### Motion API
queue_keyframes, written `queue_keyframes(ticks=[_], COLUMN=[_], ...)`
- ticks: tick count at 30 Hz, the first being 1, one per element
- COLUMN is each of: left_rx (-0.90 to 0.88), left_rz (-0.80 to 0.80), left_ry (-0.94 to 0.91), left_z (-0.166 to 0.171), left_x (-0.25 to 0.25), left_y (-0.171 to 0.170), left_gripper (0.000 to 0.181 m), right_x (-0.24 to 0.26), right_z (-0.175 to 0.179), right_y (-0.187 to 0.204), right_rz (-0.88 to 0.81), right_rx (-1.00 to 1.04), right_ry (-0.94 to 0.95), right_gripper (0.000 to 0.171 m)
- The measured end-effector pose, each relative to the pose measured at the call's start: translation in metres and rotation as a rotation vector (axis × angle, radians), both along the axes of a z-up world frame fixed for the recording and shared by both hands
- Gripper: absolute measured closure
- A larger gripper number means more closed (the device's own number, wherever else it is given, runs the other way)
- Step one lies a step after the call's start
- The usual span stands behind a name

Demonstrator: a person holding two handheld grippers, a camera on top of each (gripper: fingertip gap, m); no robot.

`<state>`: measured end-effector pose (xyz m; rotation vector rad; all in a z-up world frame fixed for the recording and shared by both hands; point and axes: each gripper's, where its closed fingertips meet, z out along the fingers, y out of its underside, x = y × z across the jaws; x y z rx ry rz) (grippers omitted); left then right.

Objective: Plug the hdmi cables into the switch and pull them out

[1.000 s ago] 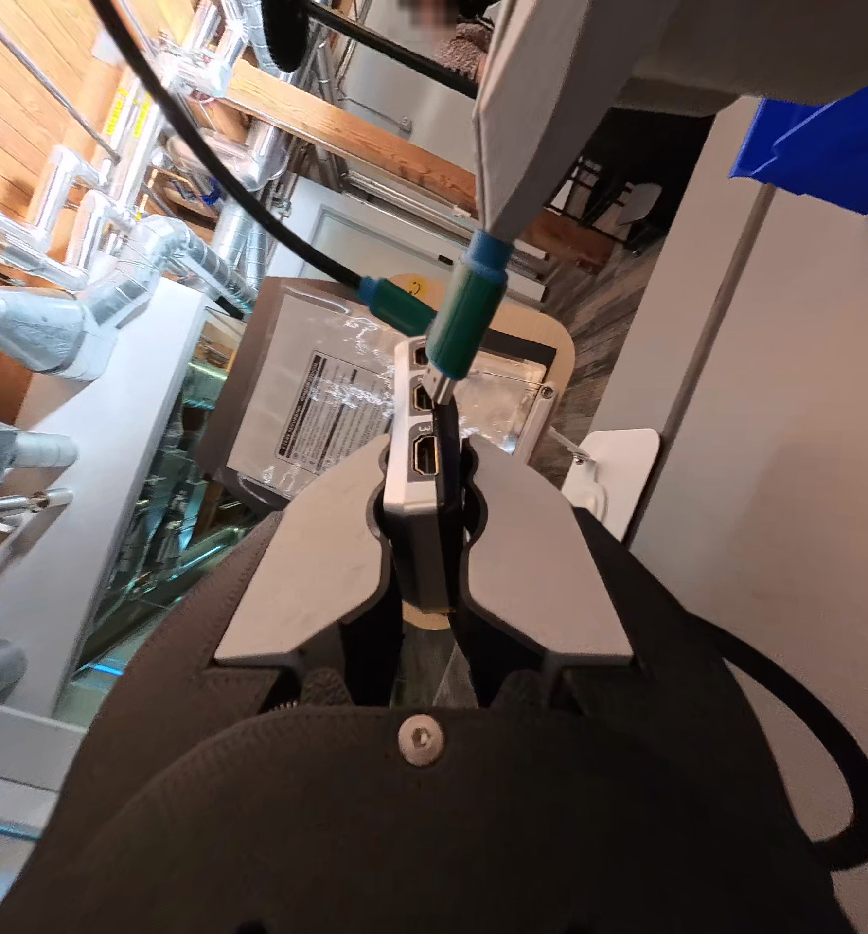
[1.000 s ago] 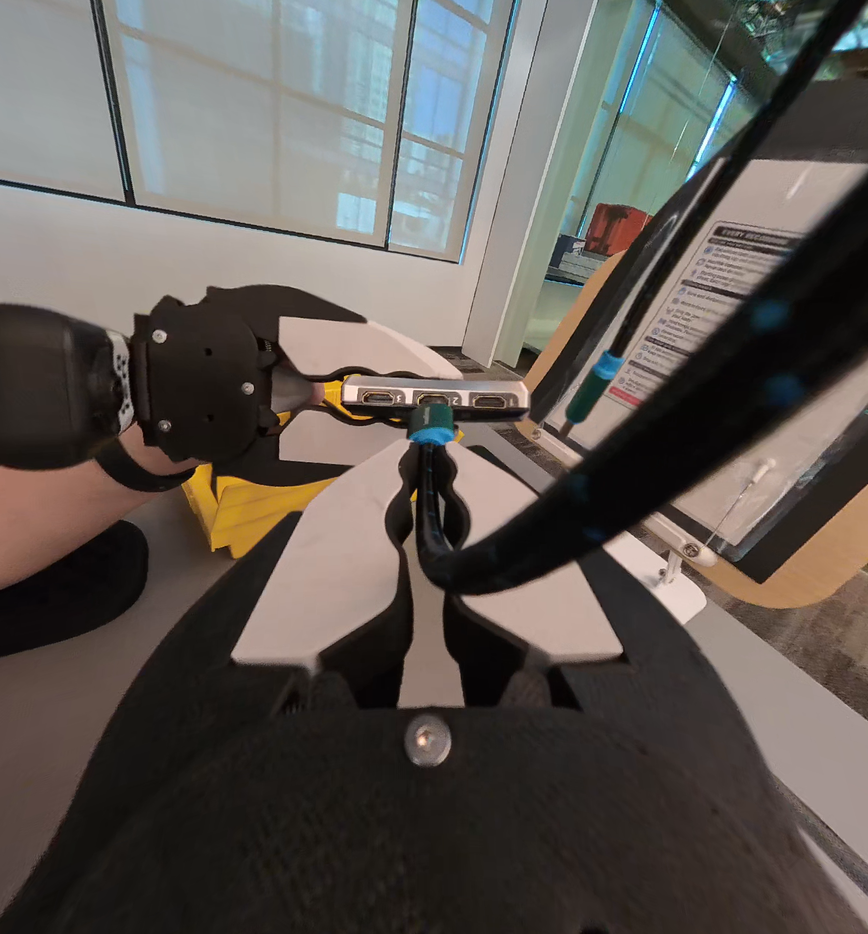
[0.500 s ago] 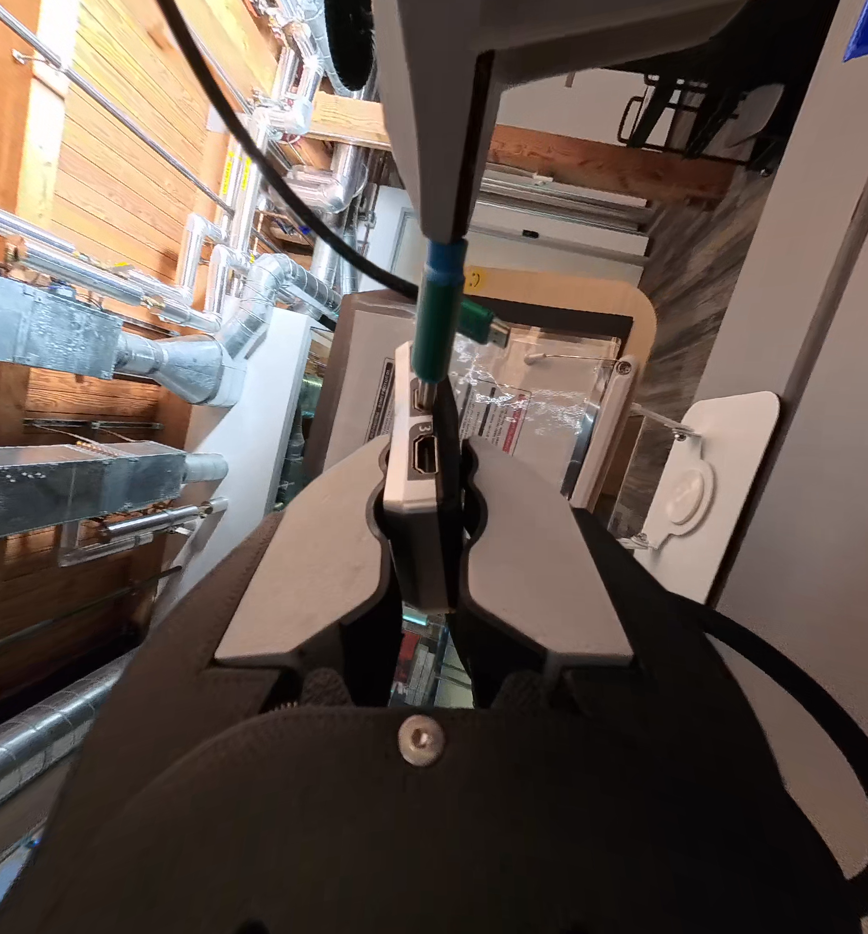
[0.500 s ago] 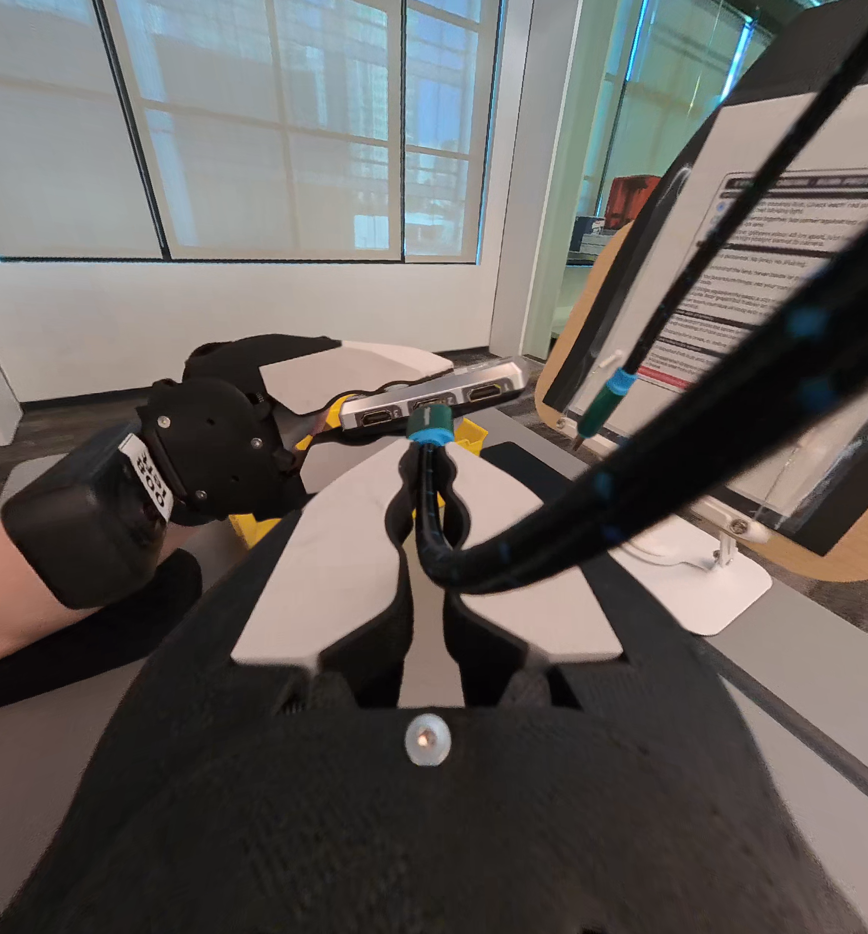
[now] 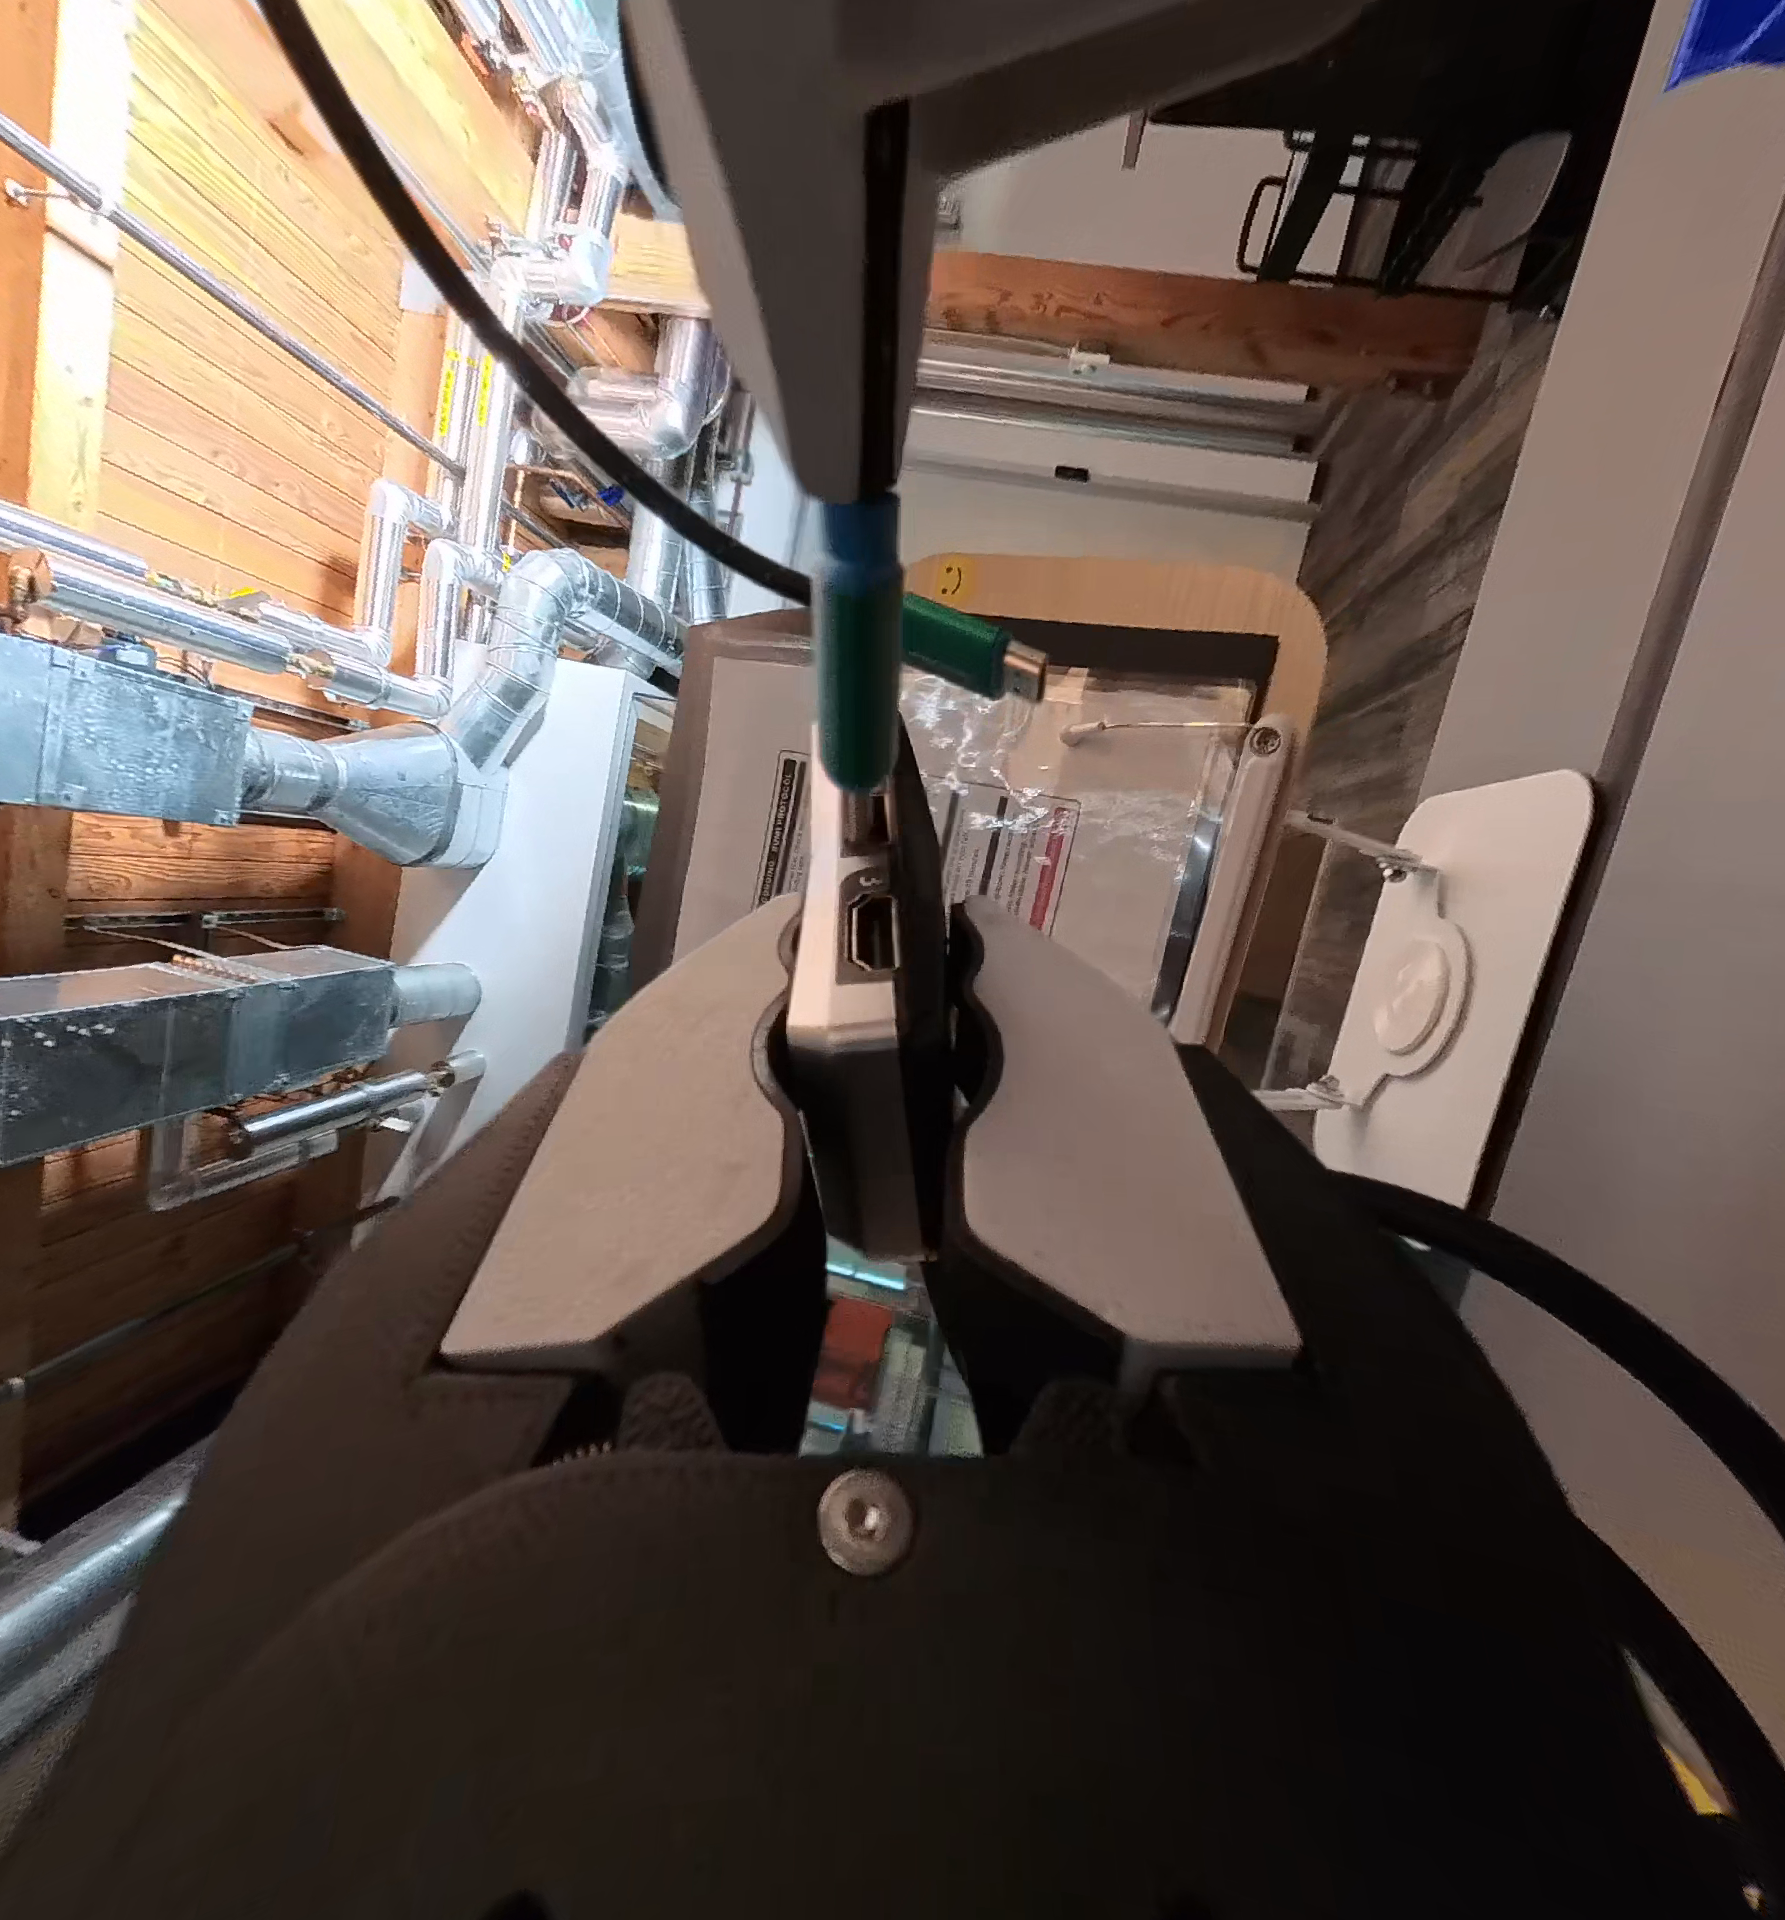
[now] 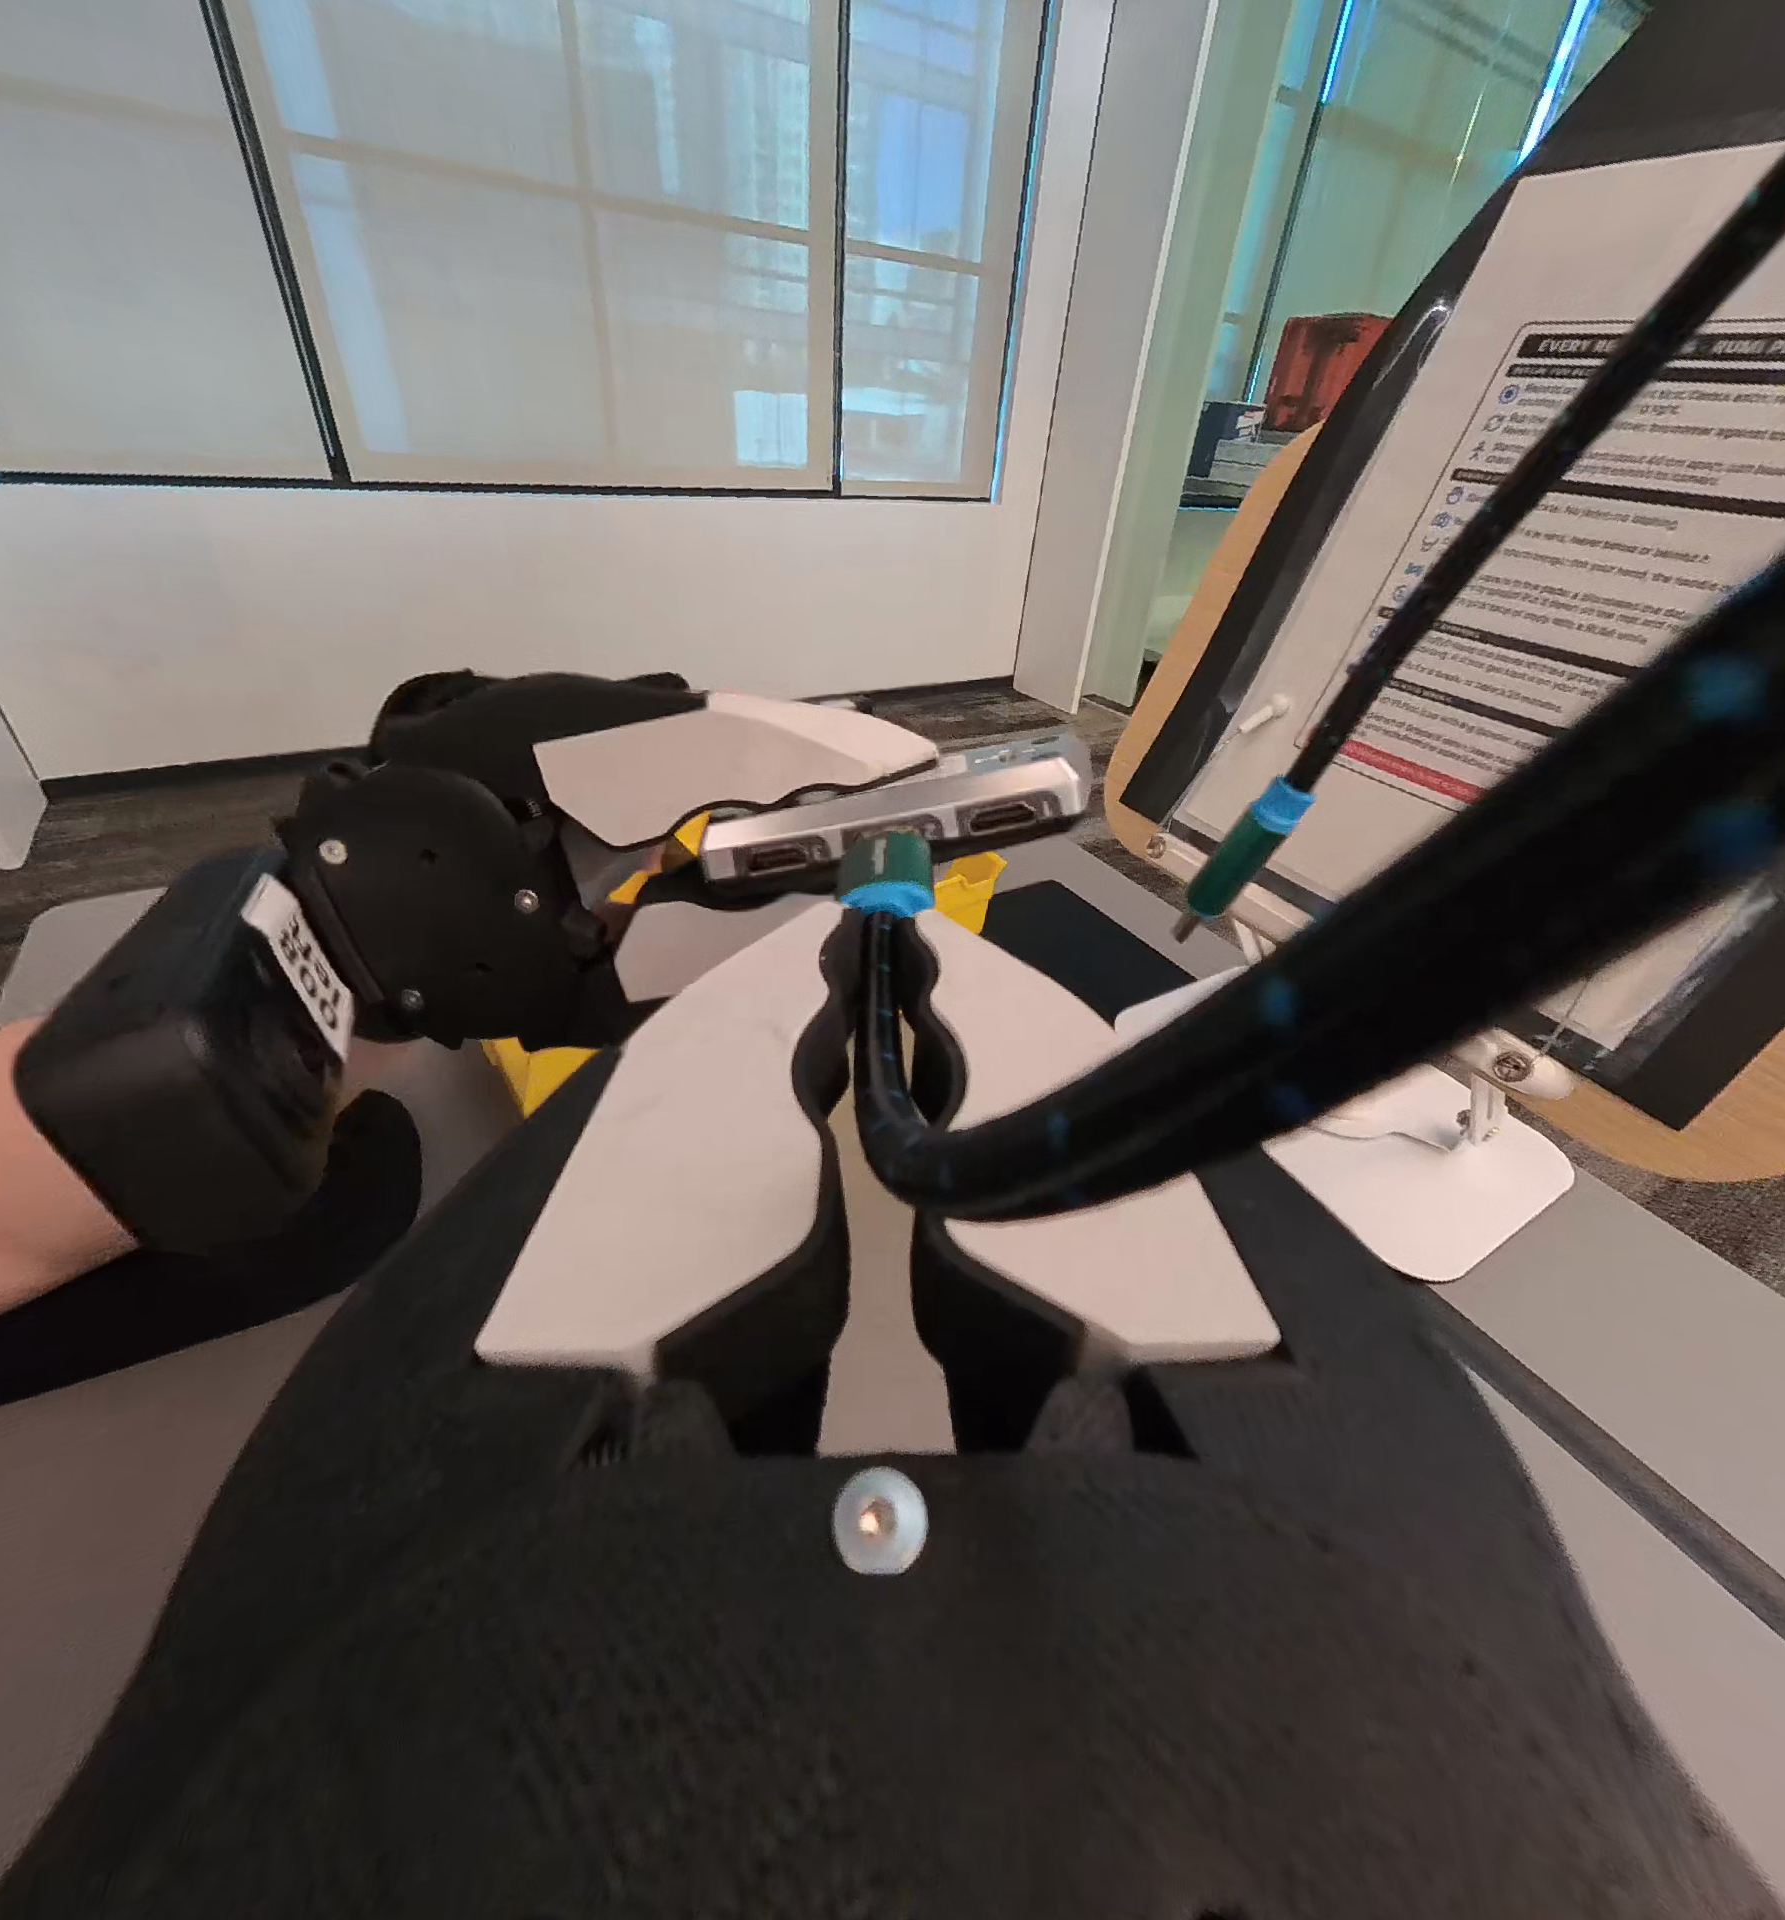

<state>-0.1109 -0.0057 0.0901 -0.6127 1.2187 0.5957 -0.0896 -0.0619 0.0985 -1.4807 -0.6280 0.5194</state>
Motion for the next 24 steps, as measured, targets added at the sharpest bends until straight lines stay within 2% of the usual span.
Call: queue_keyframes(ticks=[12, 17, 24], left_rx=[-0.016, -0.061, -0.046], left_rz=[0.016, 0.01, -0.002], left_ry=[0.036, 0.018, 0.023], left_z=[-0.007, -0.007, -0.004], left_x=[0.002, 0.004, 0.007], left_y=[0.0, -0.003, -0.014], left_gripper=[0.16, 0.16, 0.161], right_x=[0.001, 0.005, 0.005], right_z=[-0.007, -0.006, -0.004], right_y=[0.003, 0.0, -0.007], right_rz=[-0.004, 0.03, 0.053], right_rx=[-0.02, -0.067, -0.071], right_ry=[-0.038, 0.005, -0.046], right_gripper=[0.165, 0.165, 0.165])
